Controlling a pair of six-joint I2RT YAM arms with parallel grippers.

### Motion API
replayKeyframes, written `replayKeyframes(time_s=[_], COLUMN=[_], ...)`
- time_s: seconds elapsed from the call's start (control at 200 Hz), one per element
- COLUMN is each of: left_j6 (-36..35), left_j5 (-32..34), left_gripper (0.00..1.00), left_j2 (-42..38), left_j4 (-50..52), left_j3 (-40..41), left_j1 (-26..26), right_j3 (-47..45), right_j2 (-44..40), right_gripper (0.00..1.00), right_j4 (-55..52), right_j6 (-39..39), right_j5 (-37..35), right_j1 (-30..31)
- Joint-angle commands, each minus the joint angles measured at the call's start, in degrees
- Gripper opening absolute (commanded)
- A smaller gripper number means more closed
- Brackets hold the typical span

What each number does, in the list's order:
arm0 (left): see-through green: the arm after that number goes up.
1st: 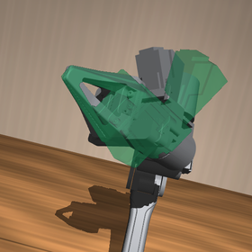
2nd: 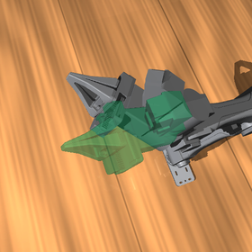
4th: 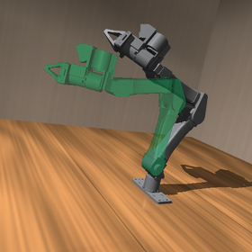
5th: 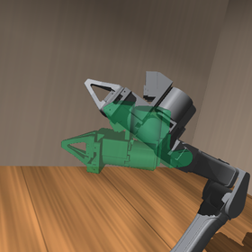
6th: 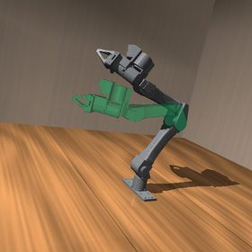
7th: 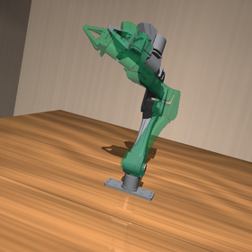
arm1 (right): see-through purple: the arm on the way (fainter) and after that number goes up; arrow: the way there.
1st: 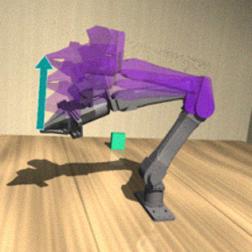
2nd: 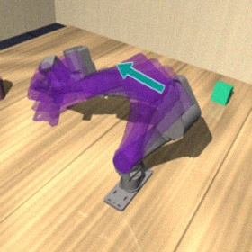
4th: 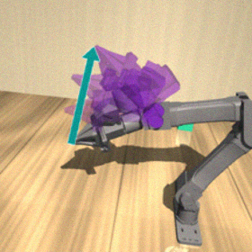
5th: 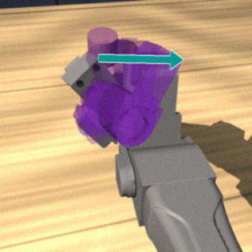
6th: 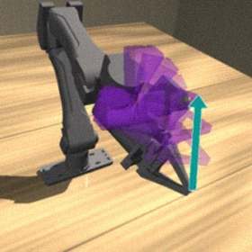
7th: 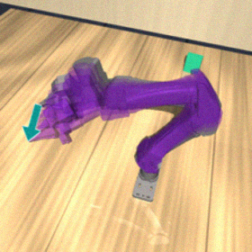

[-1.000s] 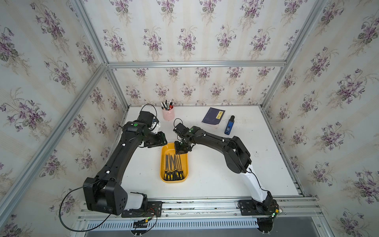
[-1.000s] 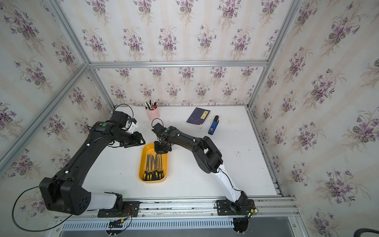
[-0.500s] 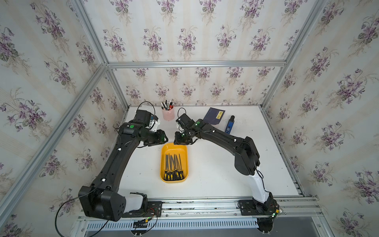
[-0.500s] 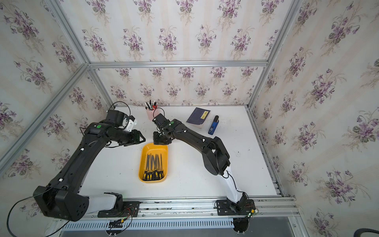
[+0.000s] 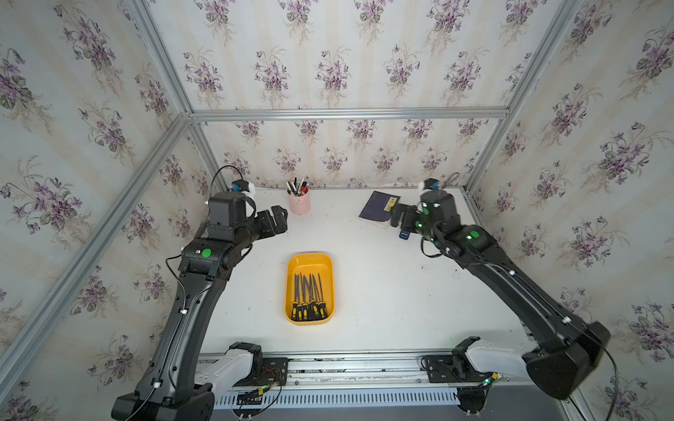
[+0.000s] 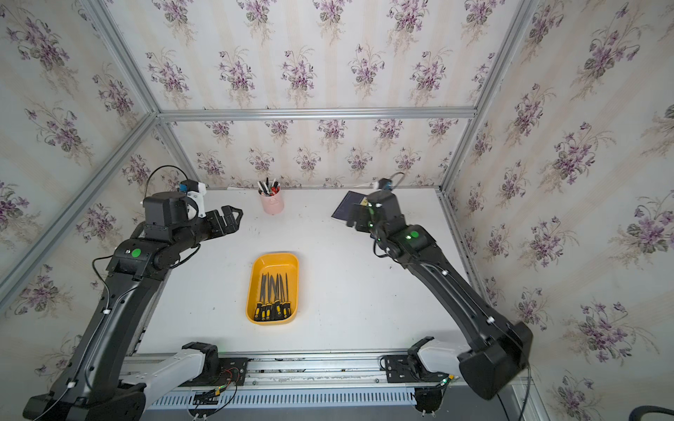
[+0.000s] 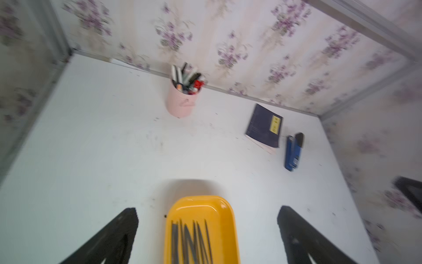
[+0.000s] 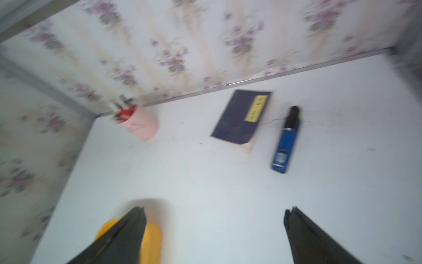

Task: Put the file tool into the storage box
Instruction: Reset both arms

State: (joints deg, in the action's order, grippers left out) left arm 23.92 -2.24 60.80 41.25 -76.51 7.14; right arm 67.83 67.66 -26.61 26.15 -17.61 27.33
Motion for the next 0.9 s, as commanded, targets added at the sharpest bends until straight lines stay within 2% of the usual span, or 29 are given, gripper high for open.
replayKeyframes(time_s=[0.0, 0.06, 0.155, 0.275, 0.395, 0.465, 0.59, 0.669, 0.724, 0.799, 0.839, 0.879, 0.899], left_j6=[-5.4, -8.4, -11.7, -13.5, -13.7, -13.6, -13.3, -13.5, -14.9, -18.8, -21.9, -23.1, -23.0], left_j5=[22.7, 25.9, 25.5, 23.5, 18.8, 15.2, 16.7, 16.6, 14.1, 15.1, 14.2, 11.6, 12.3], left_gripper=[1.0, 1.0, 1.0, 1.0, 1.0, 1.0, 1.0, 1.0, 1.0, 1.0, 1.0, 1.0, 1.0], left_j2=[-3.7, -6.4, -10.3, -14.6, -13.3, -9.0, 2.1, 10.7, 15.4, 17.5, 19.7, 20.8, 23.4], left_j4=[-8.4, -15.8, -26.2, -37.3, -47.4, -54.8, -71.2, -77.4, -83.5, -78.2, -82.4, -80.4, -84.2], left_j3=[7.9, 17.4, 31.5, 44.1, 51.7, 54.5, 57.8, 57.5, 57.5, 53.3, 53.5, 52.8, 53.8], left_j1=[-2.1, -4.1, -8.2, -11.7, -12.6, -12.5, -12.3, -11.9, -11.4, -7.8, -6.1, -5.7, -5.6], right_j3=[-13.4, -25.1, -40.3, -47.9, -57.7, -61.7, -65.4, -64.3, -62.7, -58.0, -55.4, -51.7, -52.4], right_j2=[-10.3, -15.8, -20.1, -19.6, -19.8, -19.3, -10.8, -4.0, 2.8, 12.1, 17.1, 17.9, 18.9], right_gripper=[1.0, 1.0, 1.0, 1.0, 1.0, 1.0, 1.0, 1.0, 1.0, 1.0, 1.0, 1.0, 1.0], right_j4=[15.0, 26.5, 39.7, 42.7, 58.1, 66.6, 78.3, 86.5, 93.1, 96.5, 98.5, 90.7, 92.9], right_j6=[-5.8, -8.4, -14.0, -14.6, -17.5, -19.4, -15.8, -16.2, -17.5, -18.7, -21.1, -23.4, -24.3], right_j5=[-13.2, -18.3, -19.3, -18.6, -20.7, -17.4, -12.1, -10.3, -8.8, -7.2, -2.6, 5.1, 6.7], right_j1=[-6.3, -9.0, -11.8, -14.5, -15.2, -16.8, -22.0, -22.6, -22.7, -23.1, -23.5, -23.4, -23.5])
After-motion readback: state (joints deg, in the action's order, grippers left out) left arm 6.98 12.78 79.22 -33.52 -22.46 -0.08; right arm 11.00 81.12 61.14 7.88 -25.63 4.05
